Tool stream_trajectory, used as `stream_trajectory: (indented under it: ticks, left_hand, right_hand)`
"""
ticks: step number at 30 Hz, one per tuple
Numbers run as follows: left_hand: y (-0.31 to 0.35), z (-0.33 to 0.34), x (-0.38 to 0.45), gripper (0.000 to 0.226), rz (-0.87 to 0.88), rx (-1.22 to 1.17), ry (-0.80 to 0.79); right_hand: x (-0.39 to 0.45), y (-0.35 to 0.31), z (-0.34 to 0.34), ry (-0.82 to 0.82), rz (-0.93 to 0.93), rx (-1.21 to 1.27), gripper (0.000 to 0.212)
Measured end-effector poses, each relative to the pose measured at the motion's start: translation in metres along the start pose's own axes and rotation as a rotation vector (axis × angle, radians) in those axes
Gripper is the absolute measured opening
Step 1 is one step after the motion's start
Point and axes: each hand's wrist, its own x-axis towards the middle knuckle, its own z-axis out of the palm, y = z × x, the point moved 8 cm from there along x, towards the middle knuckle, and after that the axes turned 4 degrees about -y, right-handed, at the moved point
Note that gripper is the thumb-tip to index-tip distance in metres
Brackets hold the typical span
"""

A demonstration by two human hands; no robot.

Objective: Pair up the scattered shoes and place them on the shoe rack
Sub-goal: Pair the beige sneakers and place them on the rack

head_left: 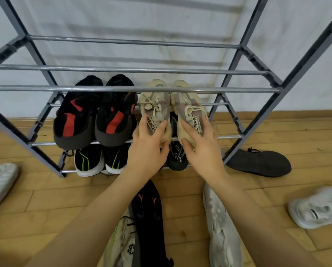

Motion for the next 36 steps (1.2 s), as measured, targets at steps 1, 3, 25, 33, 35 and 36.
stream_trajectory:
  ticks: [1,3,25,33,35,36]
  left_hand:
    - [0.000,0.000,-0.001,0.056,-0.006,-0.001,-0.003]
    - [0.002,0.000,-0.001,0.053,-0.003,-0.014,-0.015]
    - [0.004,0.000,-0.004,0.048,0.043,0.130,0.016]
    - [-0.017,-0.059,-0.065,0.043,0.014,0.068,0.103]
    - [-0.030,-0.080,-0.086,0.041,-0.015,0.074,0.120]
    - [-0.037,-0.091,-0.096,0.041,-0.031,0.077,0.124]
  right_hand:
    - [-0.003,0.000,0.001,-0.001,0.017,-0.041,0.050]
    - [-0.004,-0.002,0.004,-0.014,0.036,-0.071,0.051]
    - [0.001,-0.007,0.009,-0.031,0.031,-0.230,0.045]
    - [-0.042,-0.057,-0.006,-0.032,-0.040,-0.108,0.042]
    - [-0.050,-0.081,-0.005,-0.064,-0.086,-0.060,0.039]
    - [-0.056,-0.096,-0.005,-0.072,-0.120,-0.036,0.038]
